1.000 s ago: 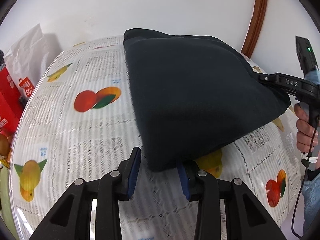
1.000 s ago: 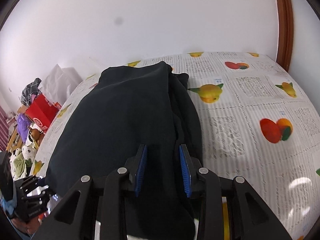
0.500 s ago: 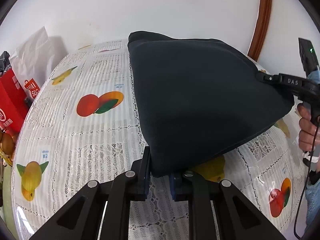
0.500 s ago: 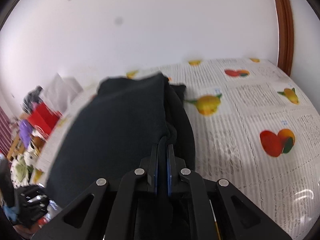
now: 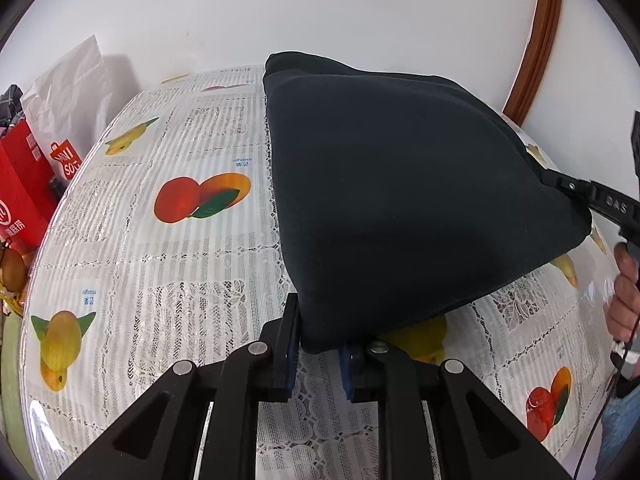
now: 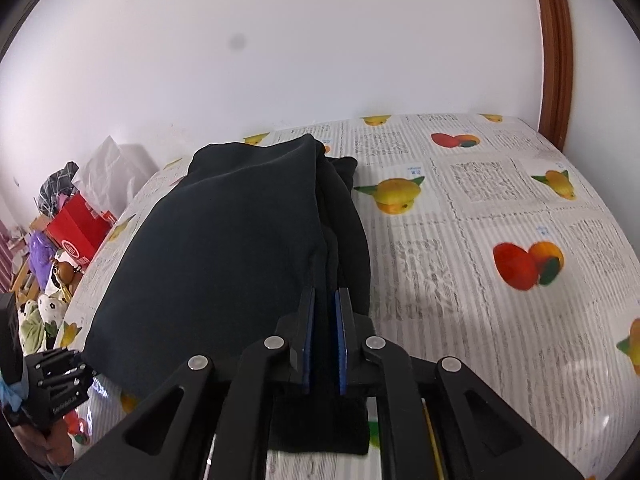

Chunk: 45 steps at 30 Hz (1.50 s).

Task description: Fold small clothes

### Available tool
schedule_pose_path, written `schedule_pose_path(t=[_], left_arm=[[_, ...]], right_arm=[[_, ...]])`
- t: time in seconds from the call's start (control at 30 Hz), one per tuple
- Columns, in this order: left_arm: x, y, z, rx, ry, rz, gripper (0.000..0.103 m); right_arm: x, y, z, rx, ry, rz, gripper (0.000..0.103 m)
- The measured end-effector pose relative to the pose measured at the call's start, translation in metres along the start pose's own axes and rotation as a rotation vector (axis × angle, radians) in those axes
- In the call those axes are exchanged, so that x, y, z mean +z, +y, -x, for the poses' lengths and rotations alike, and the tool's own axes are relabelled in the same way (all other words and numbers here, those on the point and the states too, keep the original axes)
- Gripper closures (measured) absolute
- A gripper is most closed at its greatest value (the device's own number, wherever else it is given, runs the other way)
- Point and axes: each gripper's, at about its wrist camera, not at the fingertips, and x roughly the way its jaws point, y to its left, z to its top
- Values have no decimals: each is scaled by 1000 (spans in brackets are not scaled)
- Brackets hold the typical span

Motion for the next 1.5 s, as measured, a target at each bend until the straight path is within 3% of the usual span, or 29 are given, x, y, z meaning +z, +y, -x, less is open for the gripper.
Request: schedule_pose_path(t=[0.33, 0.5, 0.67, 0.73, 1.1, 1.33, 1.5], left_arm=[[-8, 2, 15, 13, 6, 4, 83], [-11, 7, 34, 2, -9, 12, 72], [-10, 12, 62, -13, -77, 21, 58], [-4, 13, 67, -7, -99, 23, 58], [14, 13, 12, -33, -32, 66, 51], [16, 10, 12, -36, -29, 59, 51], [10, 11, 16, -35, -20, 70, 51]], right_arm=[[-19, 6, 17, -47, -13, 39, 92], [-23, 8, 21, -67, -16, 45, 92], [-30, 13, 23, -102, -14, 78, 92], [-33, 13, 25, -108, -11, 87, 92], [-41, 9, 30, -126, -2, 35, 92], [-37, 22, 25, -204, 3, 66, 92], [-38, 19, 27, -199, 12, 53, 92]])
